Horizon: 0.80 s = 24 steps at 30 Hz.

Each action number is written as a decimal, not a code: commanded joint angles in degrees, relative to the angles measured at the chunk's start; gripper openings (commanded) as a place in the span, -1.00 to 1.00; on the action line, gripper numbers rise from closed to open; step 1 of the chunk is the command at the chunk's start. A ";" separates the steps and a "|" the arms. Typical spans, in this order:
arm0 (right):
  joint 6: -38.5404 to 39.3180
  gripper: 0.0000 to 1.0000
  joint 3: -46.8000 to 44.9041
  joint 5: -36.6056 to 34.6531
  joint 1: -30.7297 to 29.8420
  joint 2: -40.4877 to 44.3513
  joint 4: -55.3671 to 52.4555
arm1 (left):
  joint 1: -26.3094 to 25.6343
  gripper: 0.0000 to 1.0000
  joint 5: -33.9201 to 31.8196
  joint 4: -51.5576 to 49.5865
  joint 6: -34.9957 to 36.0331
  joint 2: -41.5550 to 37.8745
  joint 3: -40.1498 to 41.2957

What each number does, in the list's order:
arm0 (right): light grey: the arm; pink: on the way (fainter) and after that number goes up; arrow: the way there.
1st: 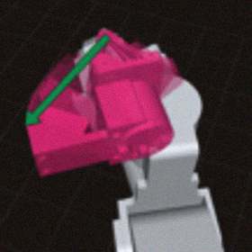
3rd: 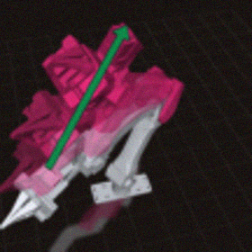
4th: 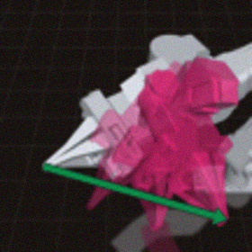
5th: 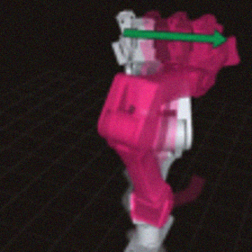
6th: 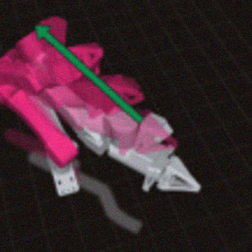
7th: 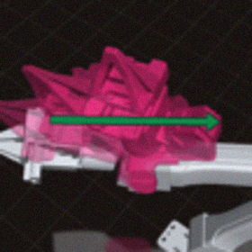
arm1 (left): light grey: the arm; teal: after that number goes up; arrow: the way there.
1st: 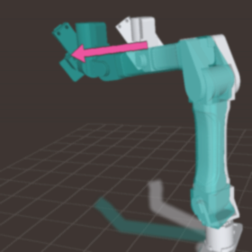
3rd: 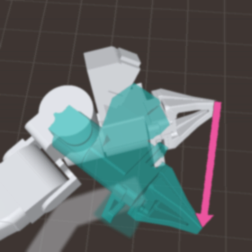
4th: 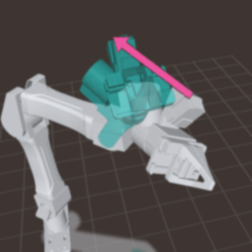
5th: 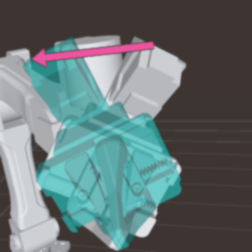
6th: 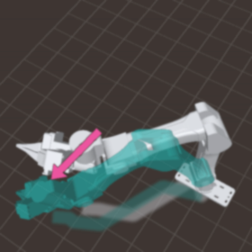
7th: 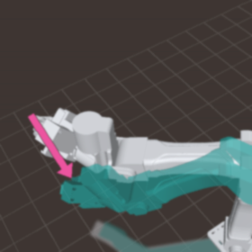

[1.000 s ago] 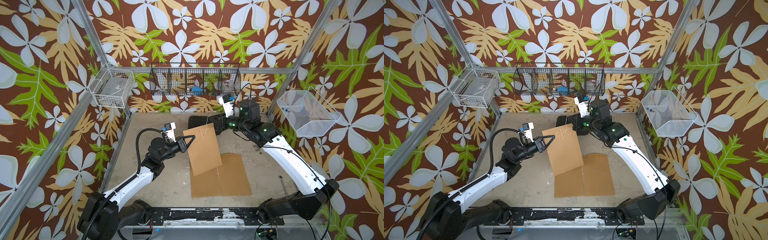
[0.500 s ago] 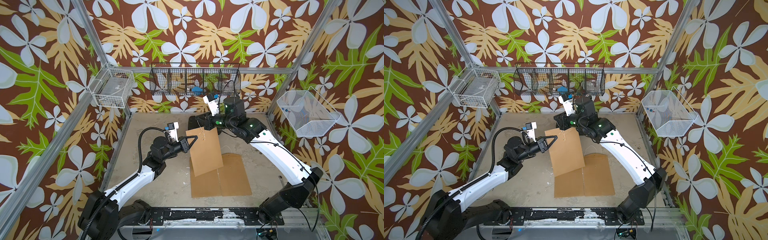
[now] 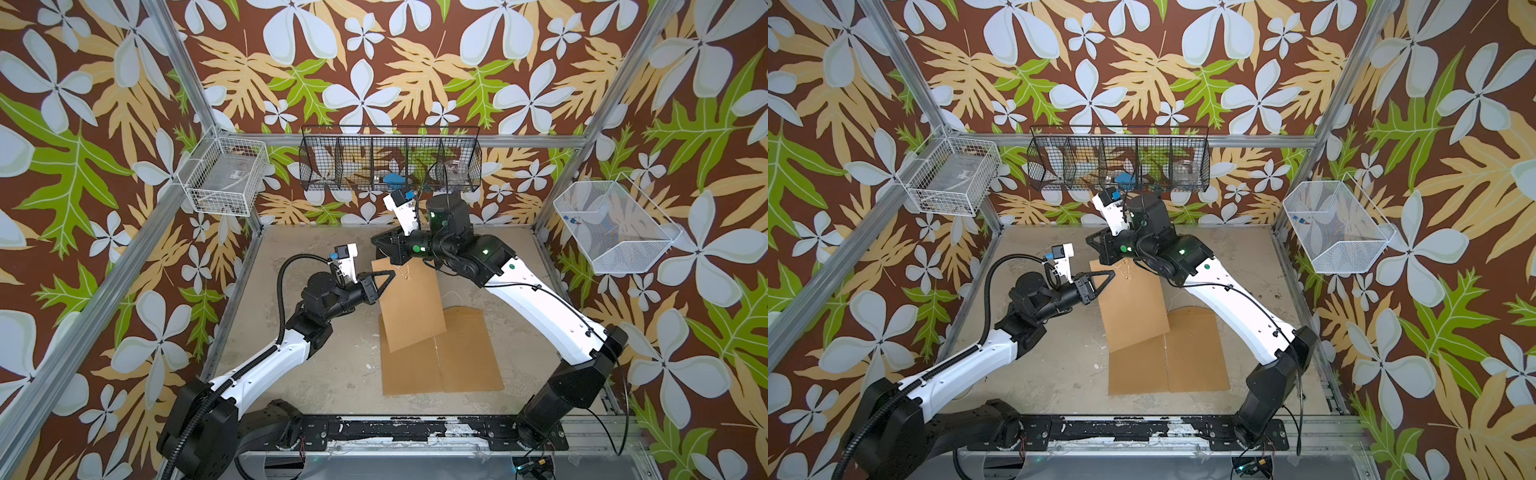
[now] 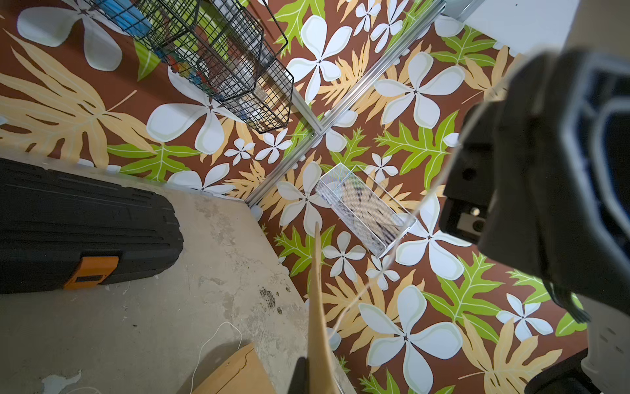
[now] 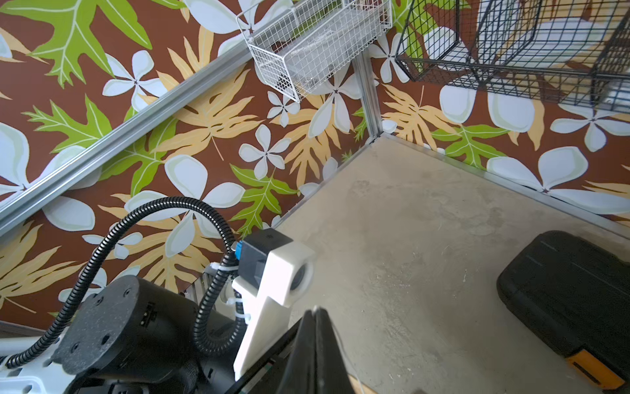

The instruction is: Open the file bag

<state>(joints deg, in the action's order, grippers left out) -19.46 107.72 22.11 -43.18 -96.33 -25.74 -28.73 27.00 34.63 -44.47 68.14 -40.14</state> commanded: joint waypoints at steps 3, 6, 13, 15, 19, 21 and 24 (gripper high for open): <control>0.04 -1.00 -0.20 -1.22 -0.46 1.15 -0.15 | -0.10 -1.00 -1.46 2.08 0.32 -0.33 -0.64; 0.04 -1.00 -2.30 -2.48 -0.43 3.30 -0.19 | -0.10 -1.00 -1.68 2.33 0.26 -0.05 -0.98; -1.67 -1.00 -13.22 -4.49 -0.42 11.01 2.85 | 0.25 -1.00 -3.93 -1.18 1.90 -0.25 -3.70; -1.86 -1.00 -15.58 -5.01 -0.42 12.73 2.89 | 0.34 -1.00 -4.47 -1.57 2.17 -0.22 -4.24; -2.66 -1.00 -19.06 -6.02 -0.42 15.21 2.71 | 0.51 -1.00 -5.79 -0.81 1.67 -0.09 -4.33; -3.49 -1.00 -21.33 -6.28 -0.44 17.10 3.21 | 0.76 -1.00 -6.41 -0.57 1.35 -0.13 -4.42; -4.41 -1.00 -25.15 -7.12 -0.43 20.22 3.50 | 1.59 -1.00 -7.26 -0.61 1.26 -0.62 -4.42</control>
<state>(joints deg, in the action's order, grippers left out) -22.37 84.53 16.32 -43.53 -78.04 -23.81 -27.73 21.12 32.75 -43.33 68.10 -44.14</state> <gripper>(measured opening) 0.049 0.054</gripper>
